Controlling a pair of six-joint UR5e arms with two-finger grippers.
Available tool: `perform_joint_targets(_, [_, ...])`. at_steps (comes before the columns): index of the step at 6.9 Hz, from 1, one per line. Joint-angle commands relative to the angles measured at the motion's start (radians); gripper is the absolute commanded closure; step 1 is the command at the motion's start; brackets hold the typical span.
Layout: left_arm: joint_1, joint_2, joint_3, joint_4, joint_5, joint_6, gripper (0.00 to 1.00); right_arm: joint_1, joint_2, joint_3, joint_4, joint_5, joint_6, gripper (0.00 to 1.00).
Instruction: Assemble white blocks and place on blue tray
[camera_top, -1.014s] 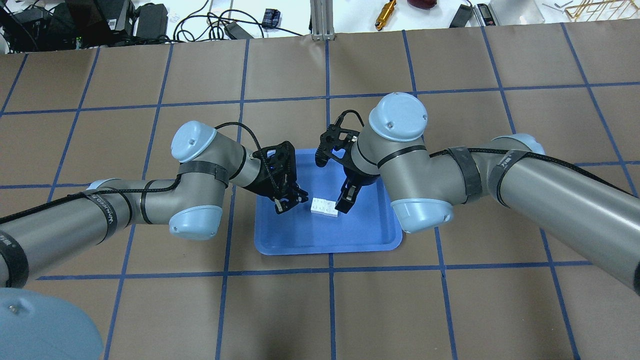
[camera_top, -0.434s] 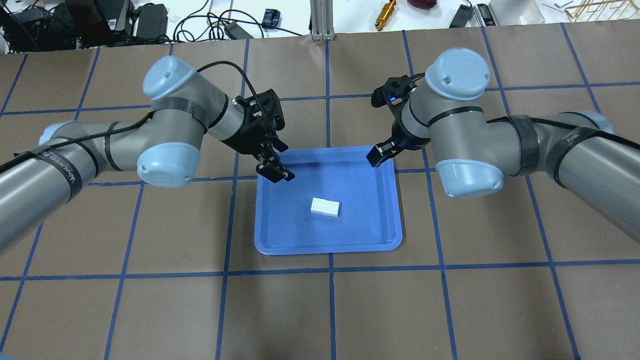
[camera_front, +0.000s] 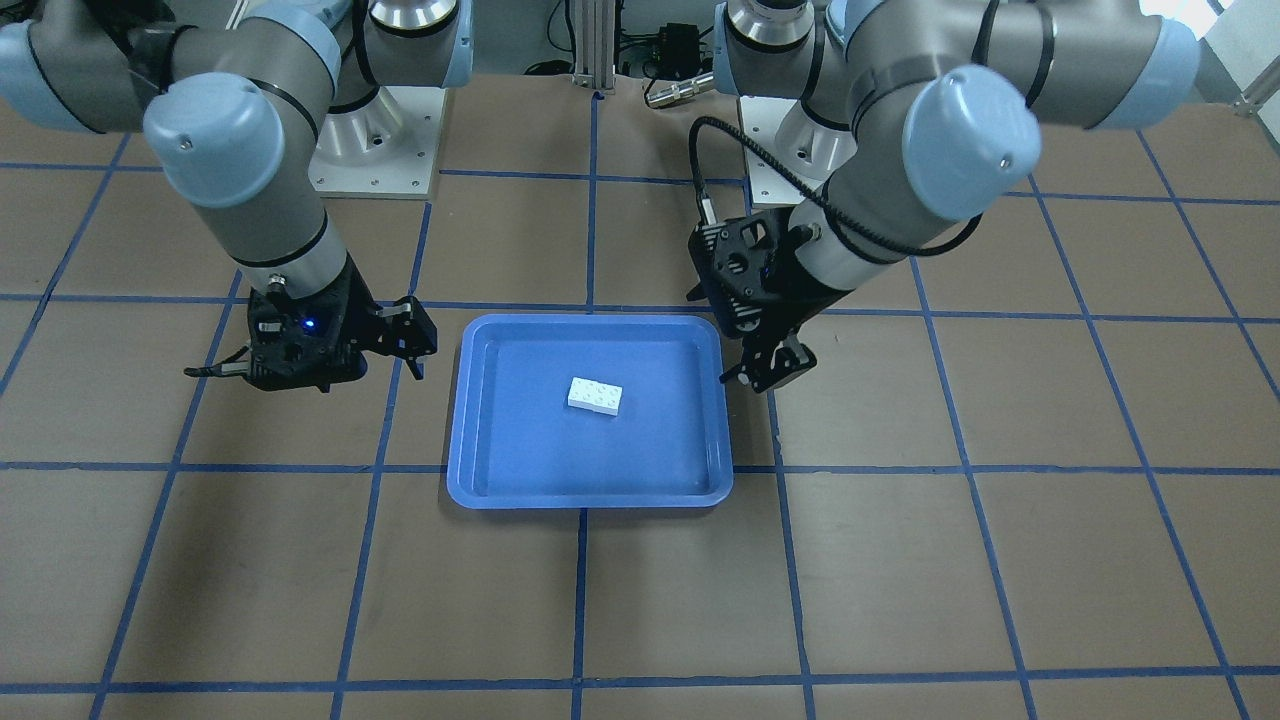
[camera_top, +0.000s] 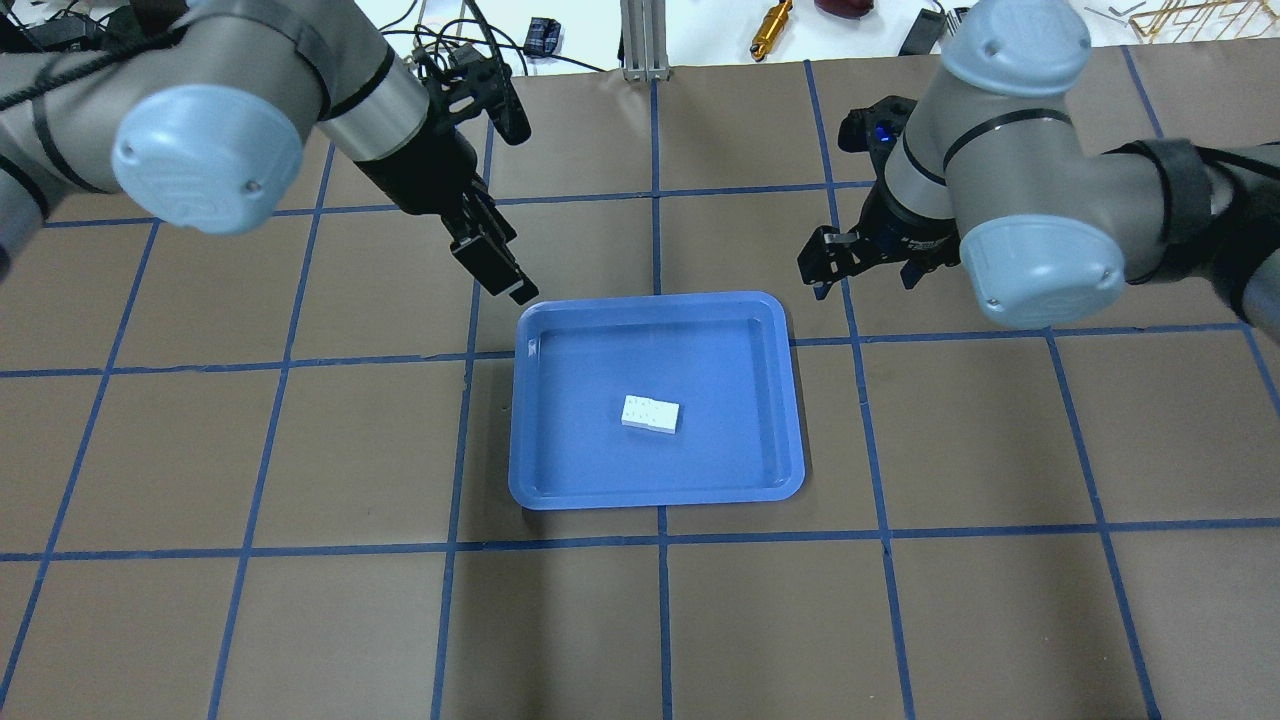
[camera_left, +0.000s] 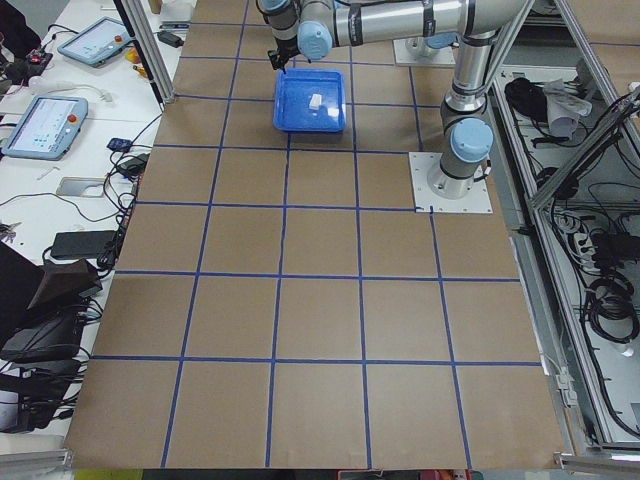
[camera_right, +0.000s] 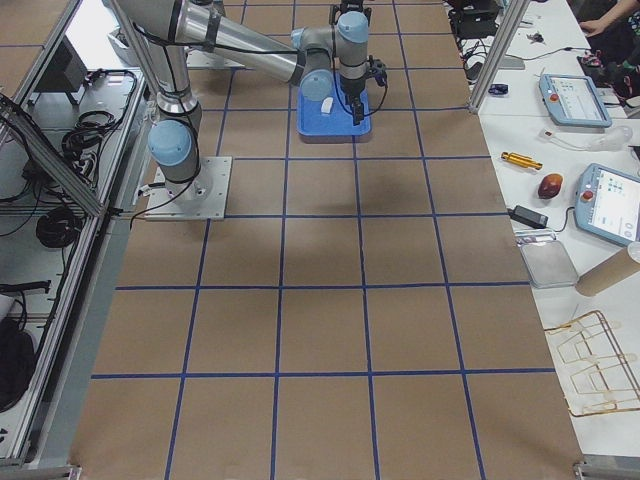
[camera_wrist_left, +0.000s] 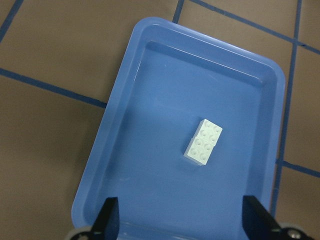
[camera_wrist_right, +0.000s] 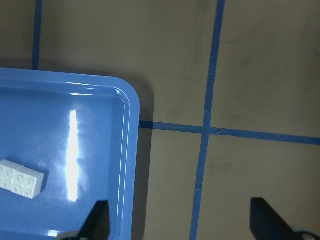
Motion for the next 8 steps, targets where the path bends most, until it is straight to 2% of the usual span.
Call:
perform_joint_targets(1, [0.011,0.073,0.072,-0.181,0.109,-0.263,0.01,-0.007,-0.122,-0.012,0.16,-0.005,0.141,0.0])
perform_joint_targets(2, [0.014,0.097,0.067,-0.17,0.137,-0.46,0.0,-0.007,-0.163,-0.018,0.213,-0.008,0.173,0.0])
perform_joint_targets(3, [0.037,0.116,0.067,-0.169,0.234,-0.558,0.0,-0.009,-0.205,-0.019,0.253,-0.008,0.177,0.0])
perform_joint_targets(4, [0.081,0.145,0.069,-0.169,0.276,-0.568,0.0,-0.009,-0.232,-0.021,0.302,-0.013,0.177,0.0])
perform_joint_targets(5, [0.122,0.166,0.067,-0.172,0.301,-0.568,0.0,-0.007,-0.237,-0.024,0.305,-0.054,0.177,0.0])
perform_joint_targets(6, [0.138,0.182,0.061,-0.164,0.385,-0.617,0.0,-0.009,-0.237,-0.027,0.305,-0.065,0.177,0.0])
perform_joint_targets(7, [0.14,0.18,0.048,-0.105,0.393,-0.719,0.0,-0.013,-0.227,-0.072,0.336,-0.062,0.175,0.0])
perform_joint_targets(8, [0.14,0.158,0.032,0.016,0.396,-0.878,0.0,-0.021,-0.179,-0.158,0.404,-0.057,0.175,0.0])
